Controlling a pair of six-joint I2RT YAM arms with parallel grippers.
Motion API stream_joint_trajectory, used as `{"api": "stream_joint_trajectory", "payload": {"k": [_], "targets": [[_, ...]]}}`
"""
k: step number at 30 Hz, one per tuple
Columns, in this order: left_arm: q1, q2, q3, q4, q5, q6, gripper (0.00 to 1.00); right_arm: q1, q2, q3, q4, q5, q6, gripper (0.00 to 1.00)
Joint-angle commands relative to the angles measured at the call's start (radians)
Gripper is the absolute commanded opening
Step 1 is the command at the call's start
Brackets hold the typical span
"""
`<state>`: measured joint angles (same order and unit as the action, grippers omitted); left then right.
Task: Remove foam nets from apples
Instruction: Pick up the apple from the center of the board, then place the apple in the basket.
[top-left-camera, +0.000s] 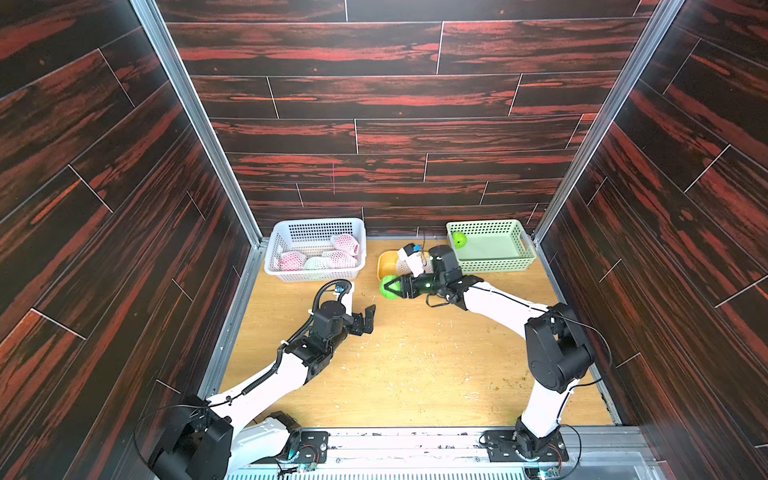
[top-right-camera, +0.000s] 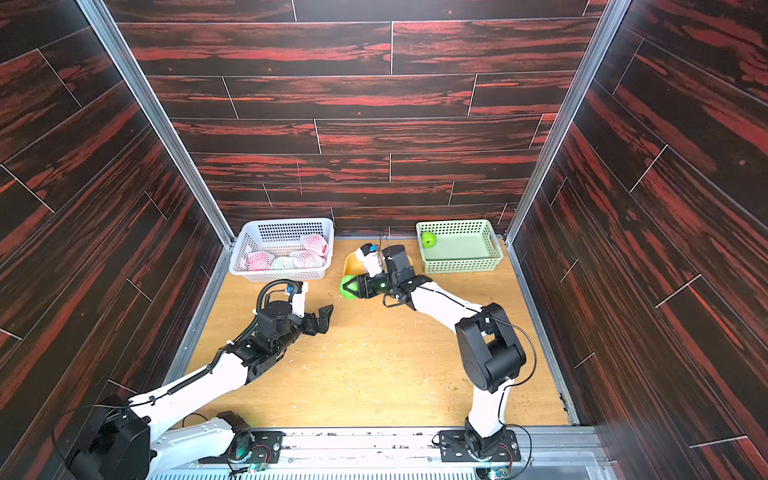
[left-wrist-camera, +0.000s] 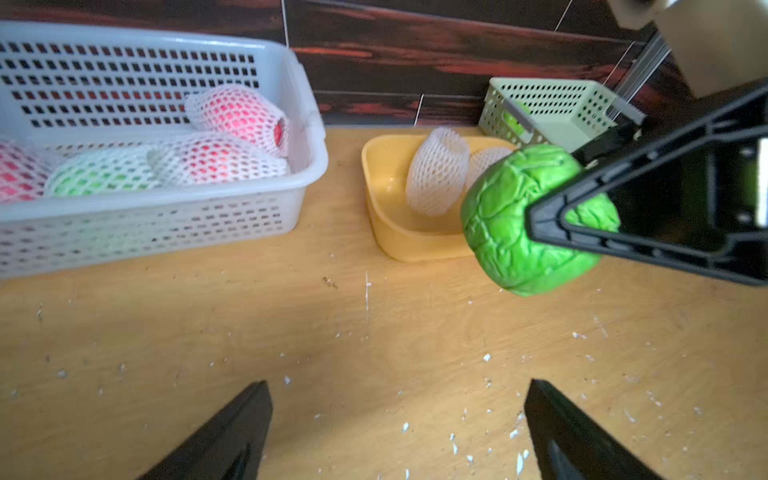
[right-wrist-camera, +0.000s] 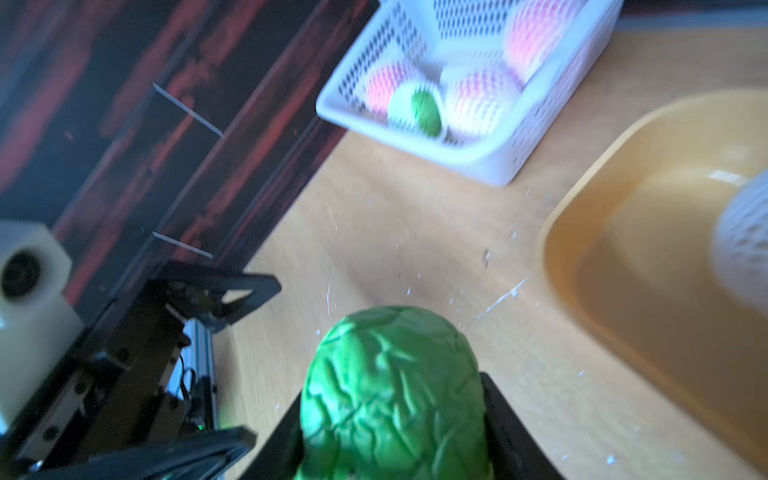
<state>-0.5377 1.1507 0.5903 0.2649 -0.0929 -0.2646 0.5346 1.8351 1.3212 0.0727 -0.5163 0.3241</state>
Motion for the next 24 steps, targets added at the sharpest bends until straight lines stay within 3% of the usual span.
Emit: {"api": "stream_joint_trajectory", "payload": {"k": [1, 6, 15, 24], "targets": [[0.002, 0.021, 0.073, 0.064, 0.083, 0.014, 1.0, -0.062, -0.022, 0.059, -0.01, -0.033, 0.044, 0.14], [-0.008, 0.12, 0.181, 0.071, 0.15, 0.021, 1.0, -0.196, -0.001, 0.139, -0.082, 0.007, 0.047, 0.15], [-0.051, 0.213, 0.288, 0.073, 0.15, 0.07, 1.0, -0.473, 0.218, 0.451, -0.316, 0.301, -0.056, 0.16], [-0.033, 0.244, 0.256, 0.142, 0.044, 0.0, 1.0, -0.533, 0.614, 0.992, -0.67, 0.288, -0.104, 0.19]]}}
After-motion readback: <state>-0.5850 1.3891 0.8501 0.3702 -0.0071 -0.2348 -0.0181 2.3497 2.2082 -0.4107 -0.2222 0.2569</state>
